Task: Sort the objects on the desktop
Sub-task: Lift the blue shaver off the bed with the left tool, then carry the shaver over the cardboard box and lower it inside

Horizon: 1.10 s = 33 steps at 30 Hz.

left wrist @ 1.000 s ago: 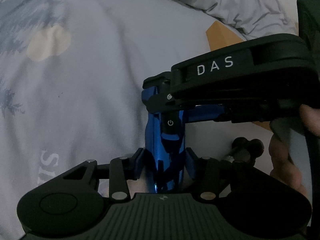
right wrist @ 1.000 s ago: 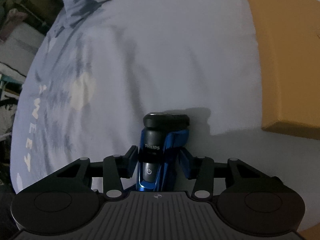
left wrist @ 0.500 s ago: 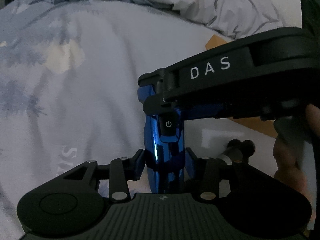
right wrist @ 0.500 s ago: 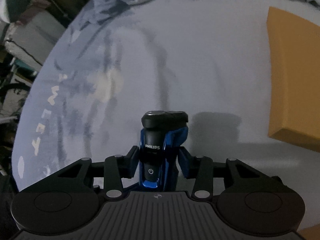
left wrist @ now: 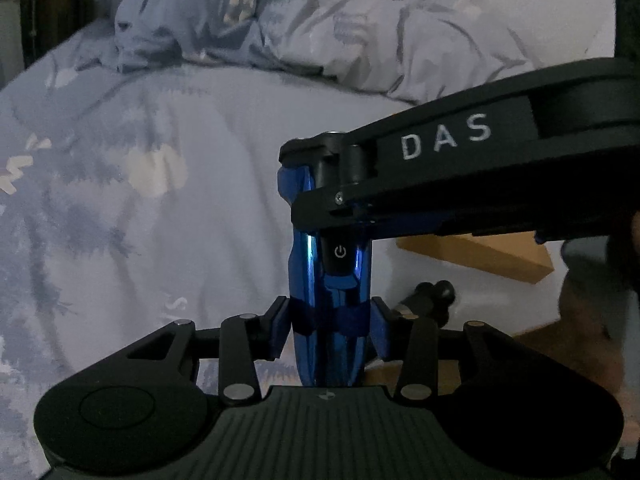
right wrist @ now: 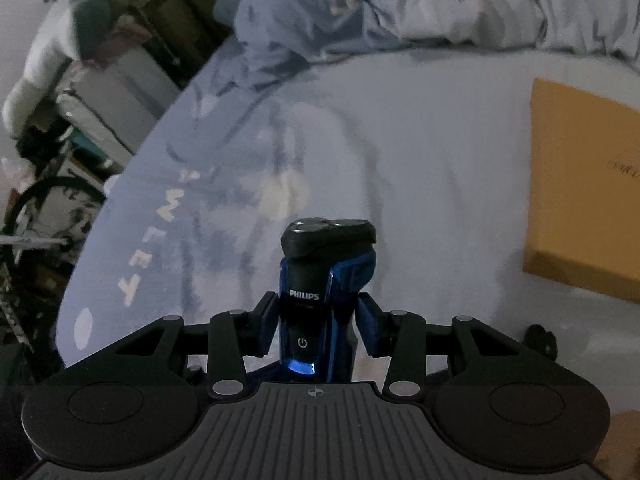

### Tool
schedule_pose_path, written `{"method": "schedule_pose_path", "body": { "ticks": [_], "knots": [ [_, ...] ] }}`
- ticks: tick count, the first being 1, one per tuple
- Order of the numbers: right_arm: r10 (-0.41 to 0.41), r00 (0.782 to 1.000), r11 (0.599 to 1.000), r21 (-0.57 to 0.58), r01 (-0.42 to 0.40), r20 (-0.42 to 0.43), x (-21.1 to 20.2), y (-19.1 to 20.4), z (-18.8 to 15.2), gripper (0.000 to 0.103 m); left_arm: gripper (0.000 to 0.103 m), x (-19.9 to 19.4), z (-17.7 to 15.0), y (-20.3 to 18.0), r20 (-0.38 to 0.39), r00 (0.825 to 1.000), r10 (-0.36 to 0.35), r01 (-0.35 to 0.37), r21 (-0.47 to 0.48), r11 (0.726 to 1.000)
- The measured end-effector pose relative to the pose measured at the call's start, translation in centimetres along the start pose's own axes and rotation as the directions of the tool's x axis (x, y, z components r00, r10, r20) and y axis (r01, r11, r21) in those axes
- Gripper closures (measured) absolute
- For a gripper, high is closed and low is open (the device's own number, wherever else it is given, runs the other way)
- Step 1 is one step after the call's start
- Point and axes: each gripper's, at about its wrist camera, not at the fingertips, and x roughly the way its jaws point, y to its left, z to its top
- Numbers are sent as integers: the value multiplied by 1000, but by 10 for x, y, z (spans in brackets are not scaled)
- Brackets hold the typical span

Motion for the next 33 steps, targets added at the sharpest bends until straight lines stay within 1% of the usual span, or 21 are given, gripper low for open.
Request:
{"method": "schedule_pose_path", "body": {
  "ticks": [4, 9, 18, 19, 21, 22, 23, 24, 26, 28, 29, 30, 31, 33],
  "knots": [
    [7, 999, 1000, -25, -6, 39, -27, 15, -7, 58, 61, -25, -3, -9, 37, 999, -1, 1, 7, 1000],
    [34, 996, 999, -40, -30, 85, -62, 27, -16, 58, 61, -59, -9, -22, 88, 996, -3, 1, 20, 1000],
    [84, 982, 995, -71, -73, 170, -130, 42, -44, 60, 61, -111, -25, -46, 164, 986, -24, 15, 58, 998],
    [88, 980, 994, -73, -76, 180, -138, 43, -47, 62, 61, -116, -26, -48, 169, 985, -24, 14, 60, 998],
    [91, 976, 994, -77, -77, 197, -153, 45, -54, 75, 61, -126, -29, -53, 183, 983, -16, 4, 64, 998],
    [90, 974, 994, -79, -75, 206, -161, 45, -57, 79, 61, -129, -31, -55, 188, 982, -13, 0, 67, 998],
    [88, 973, 994, -83, -71, 215, -168, 46, -60, 94, 61, -133, -33, -57, 194, 981, -10, -4, 72, 997],
    [92, 971, 993, -87, -75, 220, -174, 46, -64, 102, 61, -136, -35, -59, 200, 980, -11, -6, 80, 997],
    [102, 970, 992, -92, -83, 222, -182, 47, -71, 102, 61, -139, -40, -65, 204, 979, -22, 3, 94, 996],
    [95, 973, 991, -111, -73, 208, -183, 50, -80, 102, 61, -138, -44, -75, 200, 979, -37, 14, 116, 993],
    [85, 976, 991, -114, -63, 203, -181, 50, -85, 102, 62, -134, -48, -79, 177, 983, -45, 23, 122, 992],
    [57, 975, 994, -108, -34, 215, -183, 48, -90, 102, 62, -127, -52, -82, 142, 989, -48, 30, 126, 992],
    [39, 974, 996, -91, -19, 225, -185, 42, -94, 102, 62, -121, -58, -83, 125, 991, -50, 34, 125, 992],
    [59, 976, 997, -52, -50, 210, -189, 26, -100, 102, 62, -108, -71, -81, 100, 994, -34, 23, 113, 993]
  ]
}}
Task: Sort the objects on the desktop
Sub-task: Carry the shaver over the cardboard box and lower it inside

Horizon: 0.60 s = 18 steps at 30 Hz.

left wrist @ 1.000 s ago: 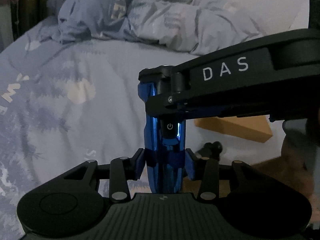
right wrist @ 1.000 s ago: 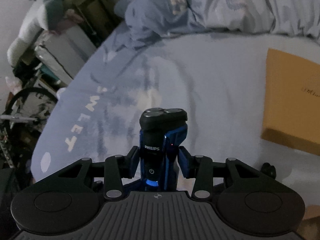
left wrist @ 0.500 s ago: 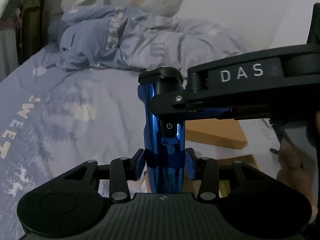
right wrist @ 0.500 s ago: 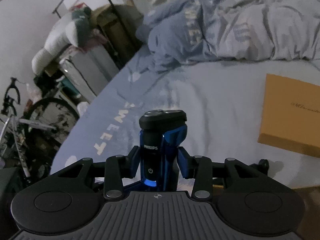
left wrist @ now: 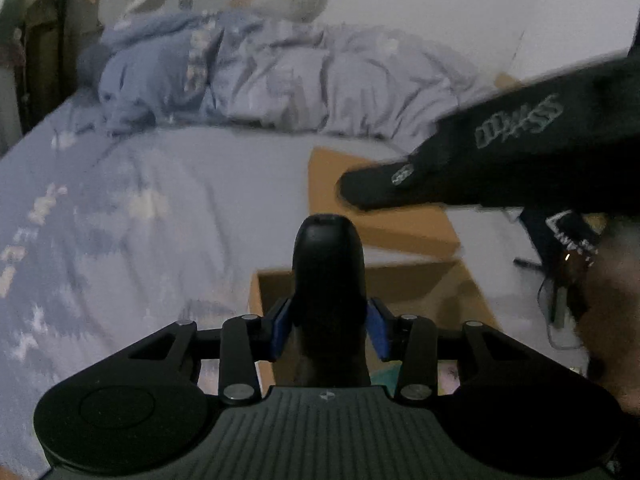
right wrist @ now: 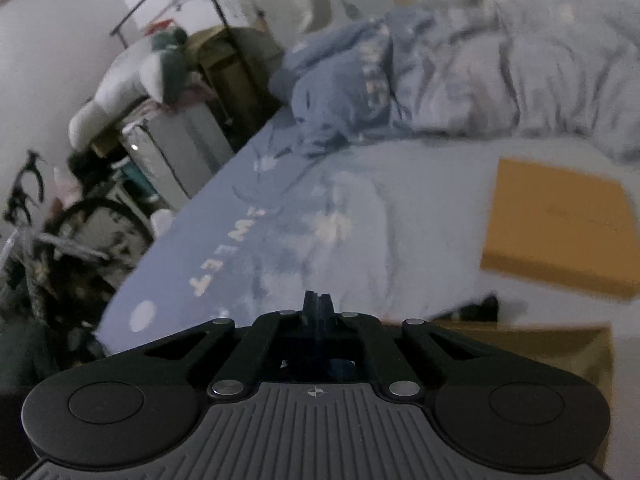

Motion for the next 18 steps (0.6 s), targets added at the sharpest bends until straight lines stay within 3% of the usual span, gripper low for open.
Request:
{"method": "schedule_pose_path", "body": {
  "ticks": [8, 16, 17, 18],
  "knots": [
    [-61, 998, 997, 43, 60, 23, -26, -40, -21, 102, 63, 10, -18, 9, -18, 1000, 7, -8, -43, 999],
    [-34, 998, 999, 0, 34, -43, -16, -51, -67, 97, 66, 1, -32, -1, -28, 1000, -2, 2, -16, 1000],
    [-32, 998, 999, -10, 31, -52, -14, -52, -75, 92, 66, 0, -35, 1, -29, 1000, 0, -1, -25, 1000],
    [-37, 998, 999, -33, 36, -49, -14, -53, -83, 79, 66, -1, -36, 3, -29, 1000, 0, -1, -30, 1000]
  ]
}}
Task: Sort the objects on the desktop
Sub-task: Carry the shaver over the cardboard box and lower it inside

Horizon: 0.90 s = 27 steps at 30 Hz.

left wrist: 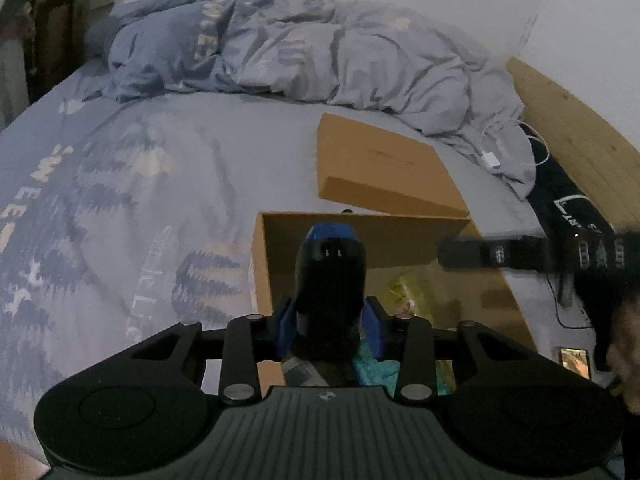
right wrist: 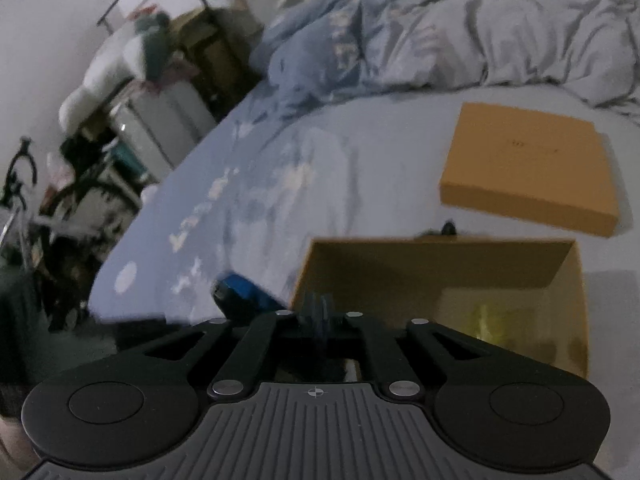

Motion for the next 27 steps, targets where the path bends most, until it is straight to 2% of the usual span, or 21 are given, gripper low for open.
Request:
{"method": "schedule_pose_path", "body": {
  "ticks": [1, 2, 3, 5, 7, 8, 17, 21, 27],
  "knots": [
    [-9, 1000, 999, -40, 9, 12, -1, 1, -9, 69, 79, -1, -1, 2, 1, 1000, -1, 1, -2, 1000],
    [-19, 999, 996, -88, 21, 29, -3, 3, -17, 43, 101, -3, -2, 4, 7, 1000, -1, 1, -3, 1000],
    [-31, 998, 989, -140, 38, 51, -5, 5, -26, 26, 103, -6, -1, 6, 22, 1000, -12, 12, -5, 1000],
    [-28, 995, 972, -228, 50, 97, -9, 10, -41, 23, 103, -9, 1, 5, 28, 999, -42, 42, 4, 999],
    [-11, 994, 962, -271, 41, 113, -10, 15, -51, 17, 103, -8, 2, 0, 25, 999, -27, 26, 28, 999],
    [-12, 994, 962, -270, 41, 108, -8, 17, -53, 14, 103, -7, 1, -1, 22, 999, -26, 25, 32, 999],
    [-9, 995, 973, -231, 31, 95, -11, 11, -51, 14, 103, -3, -7, -4, 3, 1000, -19, 19, 32, 999],
    [-34, 996, 984, -169, 47, 83, -6, 4, -42, 13, 103, -1, -6, -4, -2, 1000, -10, 10, 29, 1000],
    [-50, 997, 998, 27, 48, 58, 2, -24, -28, 13, 103, -1, -7, -7, -7, 1000, -11, 11, 43, 999]
  ]
}}
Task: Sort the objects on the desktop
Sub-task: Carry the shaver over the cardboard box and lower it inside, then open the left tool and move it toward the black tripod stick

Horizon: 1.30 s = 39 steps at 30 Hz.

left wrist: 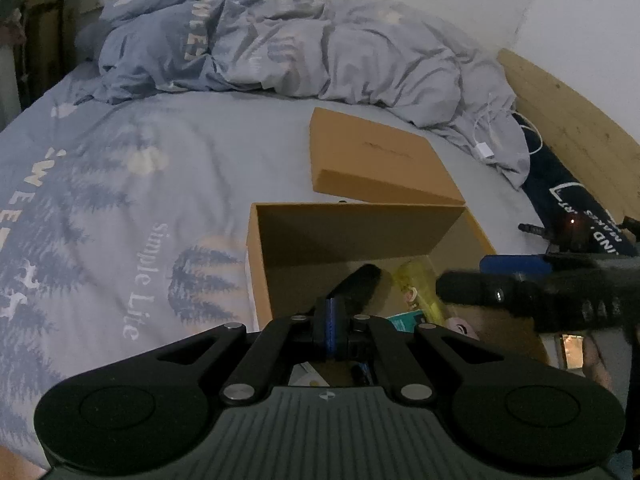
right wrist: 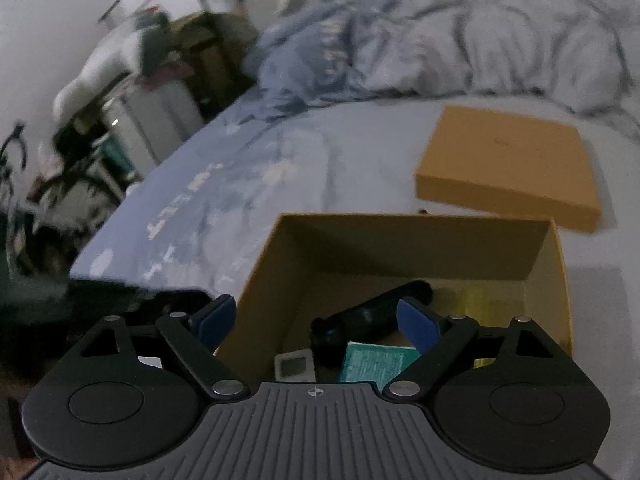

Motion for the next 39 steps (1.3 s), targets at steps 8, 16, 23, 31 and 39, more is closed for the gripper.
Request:
{"method": "schedule_pose_path", "body": {
  "ticks": [8, 16, 23, 31, 39],
  "knots": [
    [6, 1000, 996, 88, -5, -6, 5, -18, 2, 13, 103, 4, 0, -8, -5, 1000, 4, -4, 11, 1000],
    [13, 1000, 996, 90, -11, -14, 4, -22, 4, 13, 103, 3, -1, -12, -1, 1000, 3, -3, 14, 1000],
    [8, 1000, 996, 88, -8, -7, 0, -20, 1, 13, 103, -1, 1, -14, 10, 1000, -4, 4, 12, 1000],
    [1, 1000, 997, 73, -2, 7, -9, -19, 6, 13, 103, -10, 7, -16, 36, 999, -16, 16, 9, 1000],
    [-3, 1000, 997, 71, 1, 30, -19, -24, 22, 12, 103, -11, 20, -15, 52, 999, -6, 6, 9, 1000]
  ]
}}
